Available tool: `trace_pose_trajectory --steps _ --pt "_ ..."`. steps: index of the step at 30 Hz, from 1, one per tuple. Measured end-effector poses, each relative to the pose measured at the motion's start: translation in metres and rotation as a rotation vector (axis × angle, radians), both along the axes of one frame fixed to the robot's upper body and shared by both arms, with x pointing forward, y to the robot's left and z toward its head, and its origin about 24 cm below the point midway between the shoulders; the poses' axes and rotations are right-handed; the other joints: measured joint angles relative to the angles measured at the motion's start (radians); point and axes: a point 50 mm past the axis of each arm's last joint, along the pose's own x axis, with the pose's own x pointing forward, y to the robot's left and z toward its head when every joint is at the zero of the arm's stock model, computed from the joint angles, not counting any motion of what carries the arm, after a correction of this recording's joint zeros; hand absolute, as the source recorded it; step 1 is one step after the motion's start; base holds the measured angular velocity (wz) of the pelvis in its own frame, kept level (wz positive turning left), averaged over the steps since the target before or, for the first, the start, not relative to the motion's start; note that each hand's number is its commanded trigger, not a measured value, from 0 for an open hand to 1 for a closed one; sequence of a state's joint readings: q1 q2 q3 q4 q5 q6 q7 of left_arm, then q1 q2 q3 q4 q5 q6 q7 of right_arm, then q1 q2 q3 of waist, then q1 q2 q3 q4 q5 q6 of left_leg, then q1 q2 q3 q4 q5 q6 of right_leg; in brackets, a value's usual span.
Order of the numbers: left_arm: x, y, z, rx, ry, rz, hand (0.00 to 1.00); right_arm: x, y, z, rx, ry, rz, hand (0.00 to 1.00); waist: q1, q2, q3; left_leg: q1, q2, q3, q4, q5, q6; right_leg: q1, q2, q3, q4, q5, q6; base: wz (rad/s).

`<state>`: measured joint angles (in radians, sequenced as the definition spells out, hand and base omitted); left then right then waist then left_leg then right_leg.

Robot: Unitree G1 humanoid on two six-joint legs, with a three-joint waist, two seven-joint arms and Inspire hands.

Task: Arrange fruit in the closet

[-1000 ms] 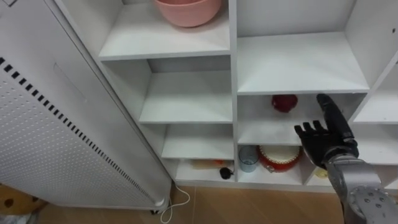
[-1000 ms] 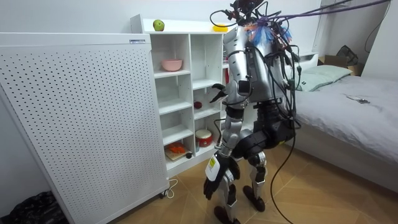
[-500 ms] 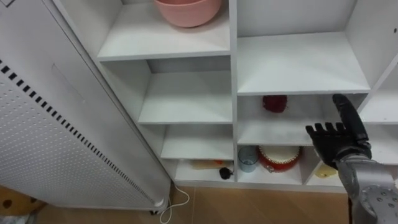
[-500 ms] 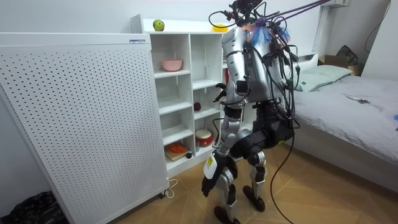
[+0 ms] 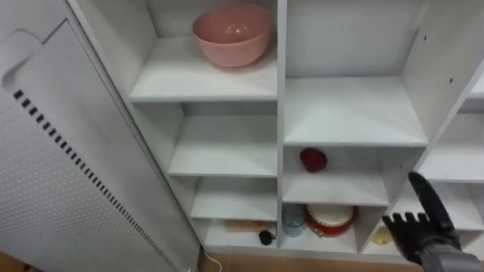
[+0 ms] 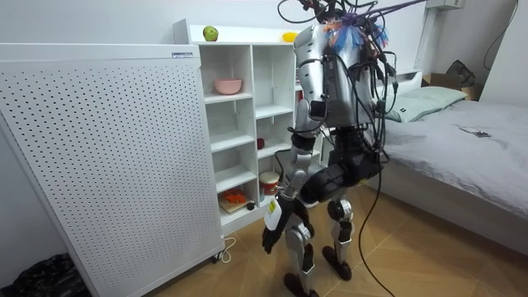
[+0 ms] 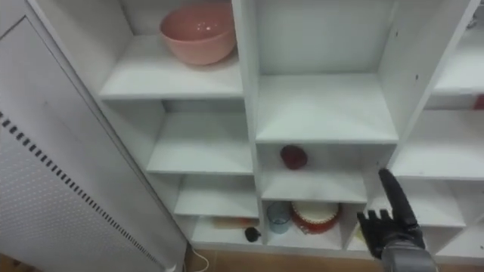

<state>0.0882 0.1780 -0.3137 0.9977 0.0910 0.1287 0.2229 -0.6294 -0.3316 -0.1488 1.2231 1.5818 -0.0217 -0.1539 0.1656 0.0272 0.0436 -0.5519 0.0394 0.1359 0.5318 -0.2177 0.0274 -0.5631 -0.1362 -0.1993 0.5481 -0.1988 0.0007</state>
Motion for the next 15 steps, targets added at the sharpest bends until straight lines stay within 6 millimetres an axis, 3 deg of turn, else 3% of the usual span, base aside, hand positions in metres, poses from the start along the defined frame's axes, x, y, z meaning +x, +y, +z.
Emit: trace_pose_trajectory --steps 3,7,10,12,14,15 --pt "-0.008 0.01 -0.002 -0.011 0.044 0.062 0.0 -0.037 -0.007 -0.036 -0.059 0.137 0.056 0.0 -0.006 -0.004 -0.0006 0.073 -0.016 -0.003 -0.07 0.009 0.0 0.062 -0.004 0.002 -0.04 0.003 0.01 0.01" --pt "-0.011 0.027 0.0 0.003 0.045 0.123 0.0 -0.065 -0.01 -0.059 -0.133 0.239 0.158 0.0 -0.031 -0.021 0.0007 0.147 -0.033 -0.001 -0.144 0.027 -0.002 0.113 -0.012 -0.001 -0.074 -0.002 0.017 0.01" --pt "-0.011 0.035 0.002 0.034 0.038 0.125 0.0 -0.083 -0.01 -0.072 -0.179 0.301 0.246 0.0 -0.065 -0.03 -0.0015 0.23 -0.034 -0.003 -0.195 0.034 -0.003 0.213 -0.008 -0.028 -0.139 -0.002 0.023 0.15" --pt "-0.009 0.038 0.004 0.041 0.023 0.147 0.0 -0.099 -0.01 -0.082 -0.202 0.344 0.302 0.0 -0.08 -0.045 -0.0108 0.28 -0.029 -0.003 -0.213 0.034 -0.004 0.283 0.004 -0.041 -0.193 0.003 0.029 0.2" --pt "-0.011 0.041 0.005 0.068 0.016 0.147 0.0 -0.13 -0.004 -0.101 -0.214 0.426 0.371 0.0 -0.085 -0.07 -0.0294 0.364 -0.026 -0.001 -0.254 0.034 -0.005 0.388 0.02 -0.056 -0.263 0.012 0.037 0.16" --pt "-0.011 0.041 0.005 0.076 0.017 0.135 0.0 -0.138 -0.002 -0.105 -0.22 0.45 0.4 0.0 -0.088 -0.077 -0.0336 0.382 -0.025 -0.001 -0.262 0.034 -0.005 0.413 0.023 -0.062 -0.282 0.016 0.038 0.1"
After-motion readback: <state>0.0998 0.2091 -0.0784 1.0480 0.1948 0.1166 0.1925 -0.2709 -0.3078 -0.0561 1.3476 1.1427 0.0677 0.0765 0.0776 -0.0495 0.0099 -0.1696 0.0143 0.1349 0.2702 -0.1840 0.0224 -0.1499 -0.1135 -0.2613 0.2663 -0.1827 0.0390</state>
